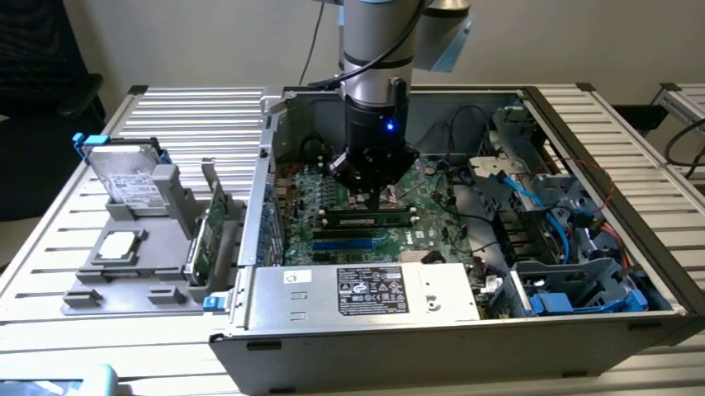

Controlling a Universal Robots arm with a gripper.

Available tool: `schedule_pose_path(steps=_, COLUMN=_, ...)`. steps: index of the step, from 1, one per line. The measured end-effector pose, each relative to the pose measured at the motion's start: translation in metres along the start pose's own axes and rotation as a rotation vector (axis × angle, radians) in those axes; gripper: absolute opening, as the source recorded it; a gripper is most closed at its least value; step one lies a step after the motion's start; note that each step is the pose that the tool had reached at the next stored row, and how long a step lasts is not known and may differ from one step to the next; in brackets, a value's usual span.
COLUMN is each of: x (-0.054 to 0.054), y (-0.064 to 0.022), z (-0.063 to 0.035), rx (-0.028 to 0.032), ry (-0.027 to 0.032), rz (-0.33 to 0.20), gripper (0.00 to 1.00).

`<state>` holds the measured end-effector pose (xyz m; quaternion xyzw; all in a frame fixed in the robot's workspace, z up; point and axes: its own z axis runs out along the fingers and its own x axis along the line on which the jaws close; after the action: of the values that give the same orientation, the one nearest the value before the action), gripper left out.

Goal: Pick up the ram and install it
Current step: 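Press down the ram until it locks into place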

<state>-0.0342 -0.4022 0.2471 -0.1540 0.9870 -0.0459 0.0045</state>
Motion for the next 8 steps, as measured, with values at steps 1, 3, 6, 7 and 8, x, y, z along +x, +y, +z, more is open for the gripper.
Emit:
schedule_pose_path(steps=1, x=0.0000, y=0.0000, z=0.0000, rx=-0.0001, ry=0.0012, rz=0.015, gripper=0.11)
schedule_pose_path(steps=3, x=0.0000, y=0.0000, z=0.0000, rx=0.0000, ry=0.0034, rz=0.043, gripper=0.11)
schedule_pose_path(steps=6, x=0.0000, y=0.0000, z=0.0000, rx=0.0009, ry=0.0049, rz=0.105, gripper=0.11)
schedule_pose_path(steps=7, x=0.0000, y=0.0000, z=0.0000, rx=0.0010, ry=0.0051, rz=0.117, gripper=0.11)
schedule_pose_path(steps=8, x=0.0000, y=0.0000, z=0.0000, rx=0.0013, ry=0.0052, rz=0.129, gripper=0.11)
